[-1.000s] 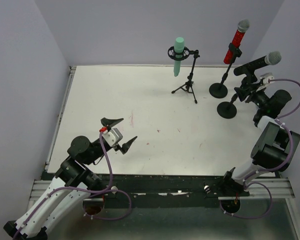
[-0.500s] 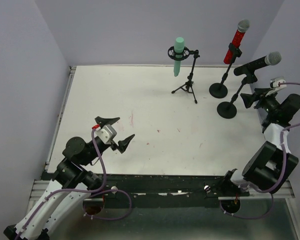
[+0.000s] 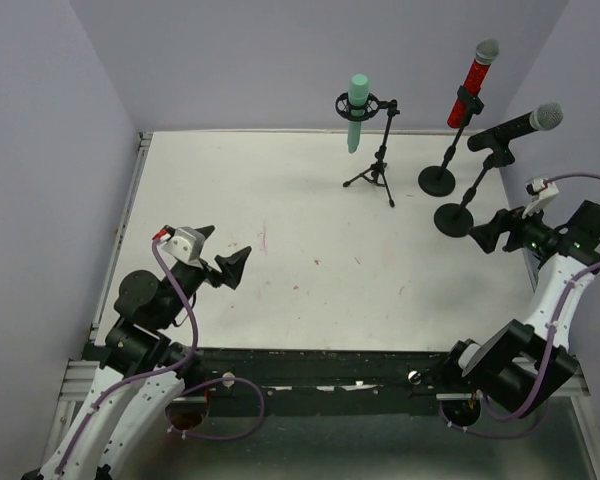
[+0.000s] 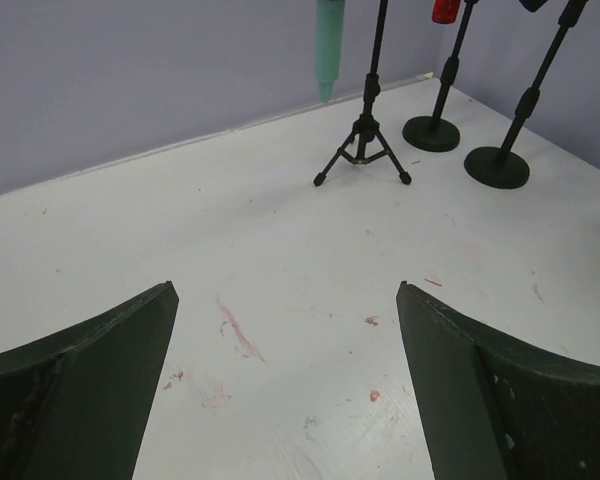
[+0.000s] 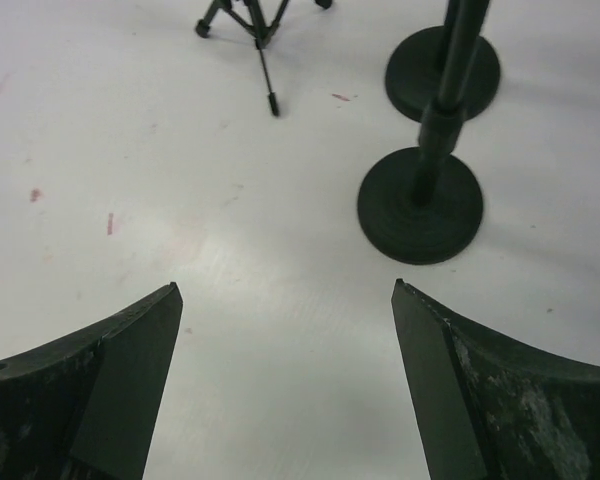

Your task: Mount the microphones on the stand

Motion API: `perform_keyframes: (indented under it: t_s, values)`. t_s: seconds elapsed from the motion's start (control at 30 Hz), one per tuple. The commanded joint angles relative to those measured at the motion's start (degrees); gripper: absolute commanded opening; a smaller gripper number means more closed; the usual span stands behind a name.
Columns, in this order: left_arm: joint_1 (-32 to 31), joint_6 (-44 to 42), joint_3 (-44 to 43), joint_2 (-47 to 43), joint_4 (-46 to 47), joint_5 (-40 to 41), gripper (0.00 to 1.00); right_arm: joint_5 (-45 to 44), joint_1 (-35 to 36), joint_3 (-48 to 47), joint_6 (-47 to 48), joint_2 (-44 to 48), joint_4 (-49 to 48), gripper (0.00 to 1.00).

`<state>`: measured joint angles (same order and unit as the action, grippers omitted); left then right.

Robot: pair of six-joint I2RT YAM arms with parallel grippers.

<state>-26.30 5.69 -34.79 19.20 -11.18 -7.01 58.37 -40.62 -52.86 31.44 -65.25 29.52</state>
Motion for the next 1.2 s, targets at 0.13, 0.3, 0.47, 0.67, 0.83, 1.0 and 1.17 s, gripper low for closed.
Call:
perform_keyframes:
  t_s: [0.13,0.3,0.47,0.67,0.83,1.0,1.17]
  values:
    - [0.3,0.8,0.1,-0.7,-1.8,6.6,0.98,11.2,3.6,-10.1,12.4,0.3,33.4,0.94]
    - [0.3,0.8,0.3,-0.3,-1.7,8.0,0.98,8.3,15.9,-9.7,-3.5,5.8,22.4,0.94]
    - [0.3,0.6,0.5,0.2,-1.9,9.0,0.98,-4.2,36.8,-8.2,-18.5,8.2,8.3,0.95]
    - [0.3,0.8,0.6,1.2,-2.6,11.4,0.98,-14.9,52.6,-15.6,-16.6,0.0,9.9,0.99]
    - [0.3,1.3,0.9,2.0,-2.6,12.5,0.98,-31.2,53.8,-16.7,-26.2,-0.2,-1.6,1.0]
    - [0.3,1.4,0.5,3.4,-3.2,13.2,0.98,-46.4,53.9,-10.3,-38.5,5.5,-16.0,1.0]
    - [0.3,1.5,0.2,4.1,-3.5,12.8,0.98,-47.4,53.8,-5.9,-40.8,7.5,-20.1,1.0]
